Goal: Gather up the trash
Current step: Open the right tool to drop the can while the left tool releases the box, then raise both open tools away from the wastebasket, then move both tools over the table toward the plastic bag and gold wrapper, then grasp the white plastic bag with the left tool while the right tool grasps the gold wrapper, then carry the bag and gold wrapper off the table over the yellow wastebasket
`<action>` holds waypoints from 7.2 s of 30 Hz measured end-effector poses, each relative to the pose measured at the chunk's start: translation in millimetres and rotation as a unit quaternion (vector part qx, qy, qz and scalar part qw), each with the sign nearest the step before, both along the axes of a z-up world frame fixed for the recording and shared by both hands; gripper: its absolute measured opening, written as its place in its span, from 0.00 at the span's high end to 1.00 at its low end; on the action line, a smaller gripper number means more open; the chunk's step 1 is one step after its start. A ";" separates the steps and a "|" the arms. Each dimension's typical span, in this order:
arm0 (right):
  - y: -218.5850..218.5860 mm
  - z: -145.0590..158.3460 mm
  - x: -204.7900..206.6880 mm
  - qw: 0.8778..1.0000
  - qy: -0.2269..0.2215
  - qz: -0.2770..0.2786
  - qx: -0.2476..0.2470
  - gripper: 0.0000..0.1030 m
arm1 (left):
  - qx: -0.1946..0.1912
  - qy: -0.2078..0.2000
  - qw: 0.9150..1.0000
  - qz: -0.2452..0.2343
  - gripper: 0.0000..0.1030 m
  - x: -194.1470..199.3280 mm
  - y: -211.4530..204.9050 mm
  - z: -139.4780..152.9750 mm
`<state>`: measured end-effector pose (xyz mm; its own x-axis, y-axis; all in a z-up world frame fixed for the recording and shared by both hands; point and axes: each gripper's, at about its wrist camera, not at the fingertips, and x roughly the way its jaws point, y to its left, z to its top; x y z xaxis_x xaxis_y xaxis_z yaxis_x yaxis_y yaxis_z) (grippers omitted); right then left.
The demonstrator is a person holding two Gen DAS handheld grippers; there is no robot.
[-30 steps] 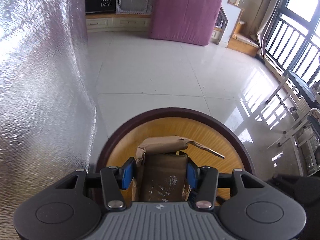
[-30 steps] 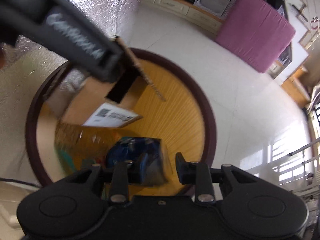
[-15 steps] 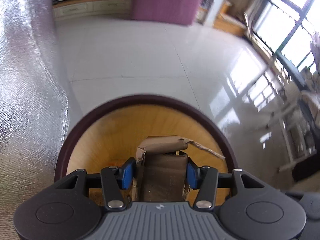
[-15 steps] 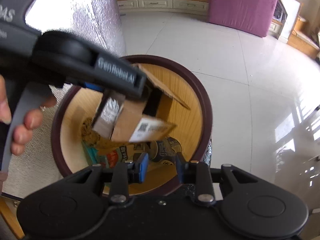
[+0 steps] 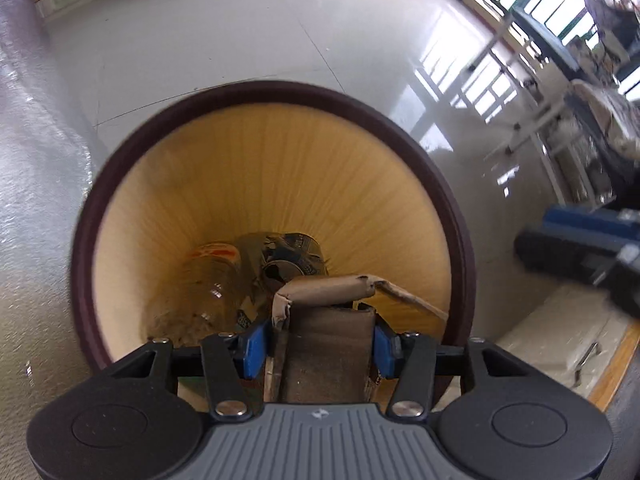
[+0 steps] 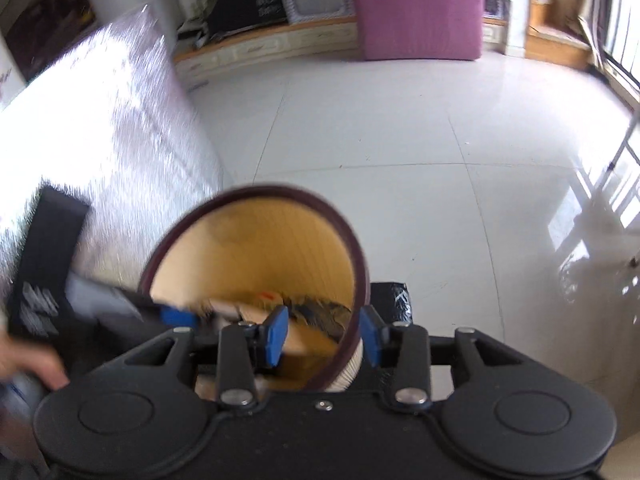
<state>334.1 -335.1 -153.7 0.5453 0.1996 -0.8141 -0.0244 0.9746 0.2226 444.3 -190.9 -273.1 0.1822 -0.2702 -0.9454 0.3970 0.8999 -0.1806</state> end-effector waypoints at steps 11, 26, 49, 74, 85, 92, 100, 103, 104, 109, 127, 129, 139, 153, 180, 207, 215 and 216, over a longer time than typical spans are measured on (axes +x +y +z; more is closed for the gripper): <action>-1.1 -9.2 20.1 0.999 0.037 -0.020 0.026 0.60 | -0.024 -0.012 0.999 0.034 0.16 -5.2 19.0 17.4; 3.6 22.9 15.8 0.999 0.029 -0.023 0.023 0.46 | -0.025 -0.048 0.995 0.081 0.02 -33.3 45.4 80.0; 18.8 109.4 -73.3 0.997 -0.042 -0.046 -0.045 0.00 | -0.052 -0.132 0.982 0.123 0.00 -109.3 96.4 183.4; 48.8 172.1 -152.0 0.988 -0.131 -0.063 -0.054 0.00 | -0.102 -0.265 0.949 0.136 0.00 -199.0 153.0 263.6; 92.3 194.1 -153.5 0.981 -0.186 -0.045 -0.033 0.00 | -0.105 -0.320 0.918 0.211 0.00 -223.5 225.4 290.2; 136.9 208.1 -140.6 0.974 -0.223 -0.019 -0.016 0.00 | -0.091 -0.346 0.896 0.263 0.00 -232.7 284.9 298.8; 200.6 219.7 -118.8 0.968 -0.250 0.028 -0.012 0.00 | -0.071 -0.383 0.869 0.304 0.00 -237.5 350.1 311.8; 227.5 223.5 -108.5 0.965 -0.258 0.047 -0.011 0.00 | -0.064 -0.394 0.860 0.317 0.00 -237.1 377.3 316.5; 237.5 224.6 -105.0 0.964 -0.260 0.052 -0.010 0.00 | -0.058 -0.398 0.858 0.321 0.00 -236.1 386.3 318.1; 287.7 226.0 -85.8 0.959 -0.269 0.083 -0.004 0.00 | -0.036 -0.416 0.851 0.319 0.00 -225.5 425.1 323.2; 421.9 208.6 3.3 0.955 -0.252 0.155 0.033 0.00 | 0.011 -0.431 0.878 0.209 0.00 -89.6 542.0 306.7; 431.8 203.5 14.3 0.956 -0.243 0.161 0.040 0.00 | 0.019 -0.422 0.886 0.192 0.00 -70.6 551.7 297.6; 472.0 181.2 70.8 0.962 -0.196 0.180 0.057 0.07 | 0.099 -0.435 0.887 0.121 0.00 0.3 579.2 270.6; 508.8 150.1 120.3 0.974 -0.165 0.118 0.099 0.53 | 0.159 -0.415 0.894 0.065 0.00 51.3 577.9 239.9; 458.4 160.0 5.9 0.950 -0.180 0.253 0.010 0.74 | -0.015 -0.320 0.922 0.217 0.62 -82.6 489.6 272.7; 361.9 172.5 -54.7 0.951 -0.203 0.231 -0.025 0.34 | -0.106 -0.276 0.941 0.164 0.62 -161.8 383.0 251.1; 339.6 185.7 -68.4 0.964 -0.182 0.184 0.063 0.36 | -0.120 -0.274 0.941 0.157 0.62 -176.4 376.5 249.2; 338.3 186.2 -69.0 0.965 -0.175 0.179 0.081 0.37 | -0.122 -0.273 0.942 0.154 0.62 -178.1 375.7 249.0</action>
<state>265.1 3.2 32.5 0.6536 0.5354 -0.5350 -0.4541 0.8428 0.2889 266.2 184.8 -24.2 0.7289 -0.3214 -0.6045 0.2168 0.9459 -0.2414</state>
